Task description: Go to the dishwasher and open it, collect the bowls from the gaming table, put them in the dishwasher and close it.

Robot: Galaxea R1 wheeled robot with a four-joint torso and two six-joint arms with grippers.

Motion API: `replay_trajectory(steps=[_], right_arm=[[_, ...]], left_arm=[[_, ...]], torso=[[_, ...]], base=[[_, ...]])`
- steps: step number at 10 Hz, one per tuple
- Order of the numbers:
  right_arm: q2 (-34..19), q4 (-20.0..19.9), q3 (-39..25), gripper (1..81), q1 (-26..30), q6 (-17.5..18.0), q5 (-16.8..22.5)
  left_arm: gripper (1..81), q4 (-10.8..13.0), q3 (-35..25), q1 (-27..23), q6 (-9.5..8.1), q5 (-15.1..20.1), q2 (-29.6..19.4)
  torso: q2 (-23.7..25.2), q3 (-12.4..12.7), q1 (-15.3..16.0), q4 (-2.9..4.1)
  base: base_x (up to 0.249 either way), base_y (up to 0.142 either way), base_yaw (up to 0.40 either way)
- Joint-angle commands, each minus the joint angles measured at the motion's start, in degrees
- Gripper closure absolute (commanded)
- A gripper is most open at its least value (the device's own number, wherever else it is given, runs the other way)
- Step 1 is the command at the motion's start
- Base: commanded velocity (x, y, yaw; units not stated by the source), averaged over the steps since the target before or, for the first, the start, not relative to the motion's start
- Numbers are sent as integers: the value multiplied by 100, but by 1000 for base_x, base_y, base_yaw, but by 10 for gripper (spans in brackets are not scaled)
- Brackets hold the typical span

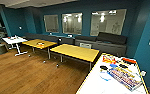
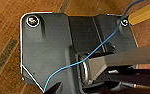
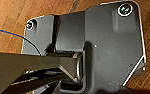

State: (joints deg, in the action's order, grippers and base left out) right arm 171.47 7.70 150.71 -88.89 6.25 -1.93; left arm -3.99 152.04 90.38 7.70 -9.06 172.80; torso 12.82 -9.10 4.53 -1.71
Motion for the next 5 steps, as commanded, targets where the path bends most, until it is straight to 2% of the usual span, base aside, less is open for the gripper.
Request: replay_trajectory(steps=[1,5], right_arm=[[12,12,-17,10,271,-1,289],[12,21,-8,10,244,-10,289]], left_arm=[[10,73,-25,-183,38,317,27],[10,30,-25,-183,29,317,27]], torso=[[0,0,0,0],[0,0,-2,0]], base=[[0,0,-392],[0,0,-392]])
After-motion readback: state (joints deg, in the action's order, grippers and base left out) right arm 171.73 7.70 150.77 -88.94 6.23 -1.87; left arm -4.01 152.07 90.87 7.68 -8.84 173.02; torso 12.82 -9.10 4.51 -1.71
